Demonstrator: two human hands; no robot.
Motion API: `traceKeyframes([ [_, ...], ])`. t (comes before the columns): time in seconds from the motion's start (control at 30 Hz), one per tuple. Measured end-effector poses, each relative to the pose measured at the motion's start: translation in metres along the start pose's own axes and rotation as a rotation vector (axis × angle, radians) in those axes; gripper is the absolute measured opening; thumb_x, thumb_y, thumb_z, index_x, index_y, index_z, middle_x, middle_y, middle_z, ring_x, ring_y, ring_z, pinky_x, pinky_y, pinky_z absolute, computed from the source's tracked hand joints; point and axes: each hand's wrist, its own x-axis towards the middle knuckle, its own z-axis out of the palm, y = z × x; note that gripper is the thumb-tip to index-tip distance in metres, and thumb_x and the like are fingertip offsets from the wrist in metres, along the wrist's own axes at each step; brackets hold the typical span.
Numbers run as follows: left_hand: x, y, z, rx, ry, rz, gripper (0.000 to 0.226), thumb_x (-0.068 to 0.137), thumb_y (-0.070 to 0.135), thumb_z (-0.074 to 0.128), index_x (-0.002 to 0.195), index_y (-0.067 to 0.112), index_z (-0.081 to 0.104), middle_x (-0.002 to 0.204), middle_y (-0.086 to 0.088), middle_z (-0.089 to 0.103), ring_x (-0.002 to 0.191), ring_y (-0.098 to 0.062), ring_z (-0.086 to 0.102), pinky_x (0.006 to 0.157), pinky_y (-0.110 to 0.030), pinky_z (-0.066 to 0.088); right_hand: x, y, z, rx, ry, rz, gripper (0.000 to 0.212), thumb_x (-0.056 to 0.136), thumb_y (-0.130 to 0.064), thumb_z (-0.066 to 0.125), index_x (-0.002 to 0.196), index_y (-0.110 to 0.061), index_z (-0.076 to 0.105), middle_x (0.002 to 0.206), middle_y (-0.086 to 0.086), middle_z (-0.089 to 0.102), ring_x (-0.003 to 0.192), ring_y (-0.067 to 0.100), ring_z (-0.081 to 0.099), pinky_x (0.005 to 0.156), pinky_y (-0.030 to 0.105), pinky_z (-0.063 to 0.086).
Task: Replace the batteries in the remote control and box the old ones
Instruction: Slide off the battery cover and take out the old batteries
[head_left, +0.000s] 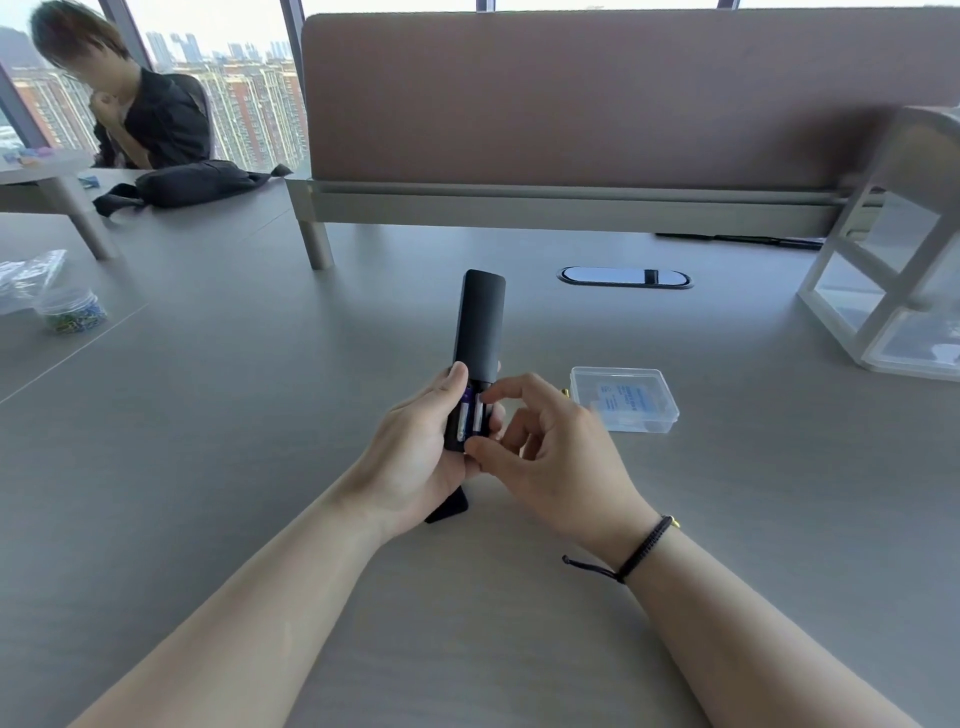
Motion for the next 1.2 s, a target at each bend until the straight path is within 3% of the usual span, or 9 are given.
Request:
traceKeyframes([
  [0.13, 0.001, -0.001, -0.002, 0.026, -0.003, 0.010, 0.049, 0.098, 0.046, 0.045, 0.126, 0.007, 0.053, 0.078, -0.008, 0.052, 0.071, -0.021, 0.047, 0.077, -0.039, 0.034, 0.000, 0.000, 0.001, -0.067, -0.002, -0.030, 0.033, 0.081, -0.033, 0.076, 0.111, -0.034, 0.063, 0.058, -0.013, 0.067, 0.048, 0.005, 0.052, 0.056, 0.022, 0.038],
  [0.23, 0.001, -0.001, -0.002, 0.027, 0.011, 0.020, 0.062, 0.096, 0.047, 0.047, 0.130, -0.004, 0.046, 0.080, -0.009, 0.052, 0.072, -0.022, 0.046, 0.081, -0.044, 0.028, 0.000, 0.000, 0.001, -0.099, 0.008, -0.034, 0.034, 0.081, -0.035, 0.075, 0.112, -0.034, 0.063, 0.062, -0.013, 0.070, 0.046, 0.005, 0.049, 0.058, 0.028, 0.047],
  [0.4, -0.004, 0.001, 0.002, 0.078, 0.030, 0.067, 0.064, 0.095, 0.046, 0.047, 0.130, -0.007, 0.044, 0.080, -0.010, 0.051, 0.077, -0.025, 0.043, 0.082, -0.047, 0.027, 0.000, 0.001, 0.002, -0.112, 0.016, -0.047, 0.033, 0.081, -0.036, 0.075, 0.111, -0.033, 0.061, 0.063, -0.011, 0.071, 0.046, 0.002, 0.047, 0.059, 0.028, 0.047],
  [0.63, -0.008, 0.000, 0.006, 0.173, 0.036, 0.102, 0.053, 0.096, 0.043, 0.047, 0.118, -0.005, 0.051, 0.078, -0.008, 0.053, 0.074, -0.025, 0.043, 0.067, -0.035, 0.037, 0.000, 0.000, 0.001, -0.101, -0.008, -0.019, 0.034, 0.080, -0.035, 0.077, 0.108, -0.031, 0.059, 0.064, -0.009, 0.073, 0.048, 0.005, 0.051, 0.062, 0.031, 0.051],
  [0.83, -0.008, -0.002, 0.008, 0.207, 0.061, 0.098, 0.039, 0.103, 0.027, 0.037, 0.120, -0.006, 0.049, 0.073, -0.006, 0.049, 0.062, -0.020, 0.040, 0.050, -0.022, 0.038, 0.000, 0.000, 0.002, -0.092, -0.018, -0.019, 0.034, 0.079, -0.035, 0.078, 0.105, -0.030, 0.057, 0.066, -0.007, 0.074, 0.053, 0.007, 0.055, 0.064, 0.036, 0.054],
  [0.93, -0.008, -0.002, 0.010, 0.198, 0.064, 0.095, 0.033, 0.103, 0.025, 0.038, 0.116, -0.002, 0.052, 0.075, -0.005, 0.048, 0.064, -0.018, 0.044, 0.049, -0.021, 0.039, 0.001, 0.000, 0.002, -0.079, -0.013, -0.019, 0.030, 0.078, -0.034, 0.079, 0.099, -0.029, 0.057, 0.063, -0.008, 0.073, 0.057, 0.010, 0.061, 0.064, 0.035, 0.054],
  [1.03, -0.009, 0.001, 0.013, 0.160, 0.046, 0.117, 0.050, 0.095, 0.029, 0.044, 0.128, -0.008, 0.046, 0.084, -0.015, 0.042, 0.066, -0.024, 0.045, 0.048, -0.025, 0.043, -0.001, 0.002, 0.007, -0.073, -0.027, -0.055, 0.016, 0.084, -0.031, 0.073, 0.086, -0.032, 0.057, 0.058, -0.012, 0.065, 0.061, 0.014, 0.067, 0.065, 0.038, 0.055],
  [1.1, -0.008, 0.004, 0.013, 0.123, 0.054, 0.123, 0.056, 0.092, 0.030, 0.046, 0.132, -0.008, 0.044, 0.095, -0.015, 0.041, 0.070, -0.026, 0.046, 0.050, -0.027, 0.046, -0.002, 0.003, 0.011, -0.066, -0.018, -0.092, 0.011, 0.086, -0.030, 0.070, 0.087, -0.031, 0.059, 0.059, -0.013, 0.063, 0.062, 0.015, 0.068, 0.064, 0.039, 0.055],
  [1.2, -0.007, 0.005, 0.011, 0.042, 0.103, 0.098, 0.042, 0.101, 0.025, 0.042, 0.130, -0.002, 0.055, 0.098, -0.015, 0.043, 0.070, -0.019, 0.052, 0.055, -0.023, 0.048, -0.002, 0.003, 0.012, -0.090, 0.042, -0.155, 0.012, 0.086, -0.032, 0.068, 0.095, -0.029, 0.061, 0.058, -0.012, 0.060, 0.053, 0.013, 0.059, 0.059, 0.039, 0.054],
])
